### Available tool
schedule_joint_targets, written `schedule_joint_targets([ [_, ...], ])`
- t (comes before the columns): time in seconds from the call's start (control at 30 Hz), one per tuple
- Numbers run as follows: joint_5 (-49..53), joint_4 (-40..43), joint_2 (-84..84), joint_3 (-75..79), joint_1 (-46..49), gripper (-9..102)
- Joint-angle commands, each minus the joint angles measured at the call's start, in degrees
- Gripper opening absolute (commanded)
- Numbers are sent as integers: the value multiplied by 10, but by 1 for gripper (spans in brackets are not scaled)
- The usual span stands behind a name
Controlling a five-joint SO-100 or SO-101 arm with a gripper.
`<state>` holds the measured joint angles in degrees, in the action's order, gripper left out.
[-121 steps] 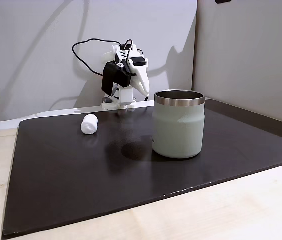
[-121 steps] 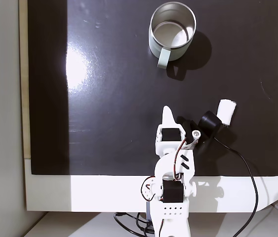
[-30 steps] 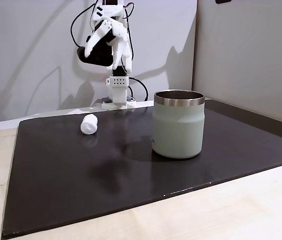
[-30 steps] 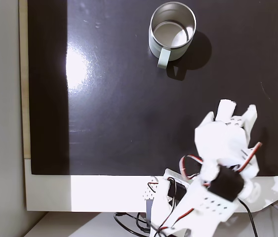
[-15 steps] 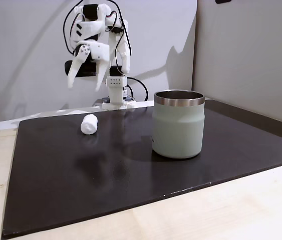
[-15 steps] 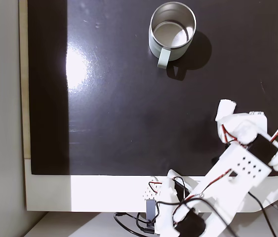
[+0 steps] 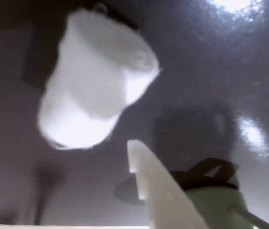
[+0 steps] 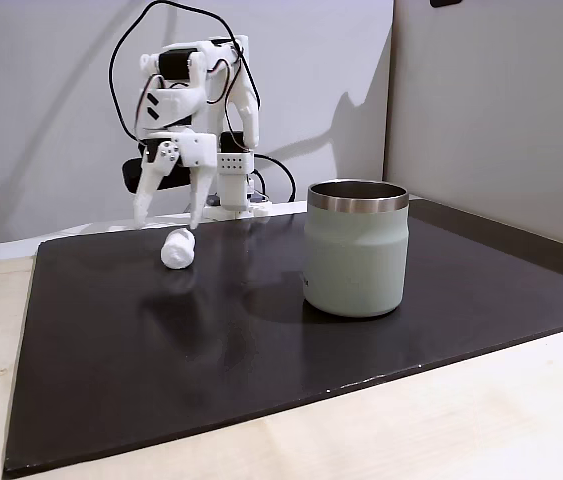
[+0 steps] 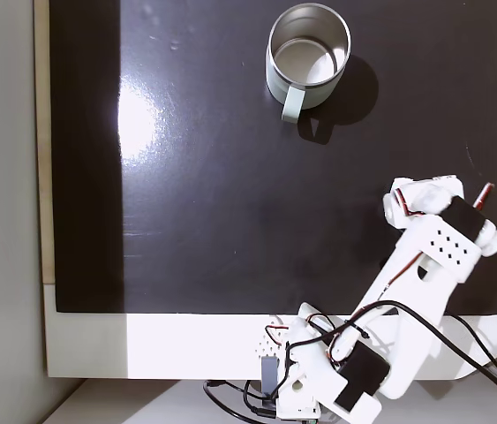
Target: Grasp a gauze and put it in the cup.
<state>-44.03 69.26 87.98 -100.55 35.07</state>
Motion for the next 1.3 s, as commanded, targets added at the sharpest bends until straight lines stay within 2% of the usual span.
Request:
schedule_joint_targets([
  [0.0, 1, -26, 3, 17, -11, 35],
  [0.37, 3, -101, 14, -76, -34, 35],
  [1.0, 32, -169, -1, -149, -1, 33],
  [1.27, 25, -180, 1, -160, 5, 29],
])
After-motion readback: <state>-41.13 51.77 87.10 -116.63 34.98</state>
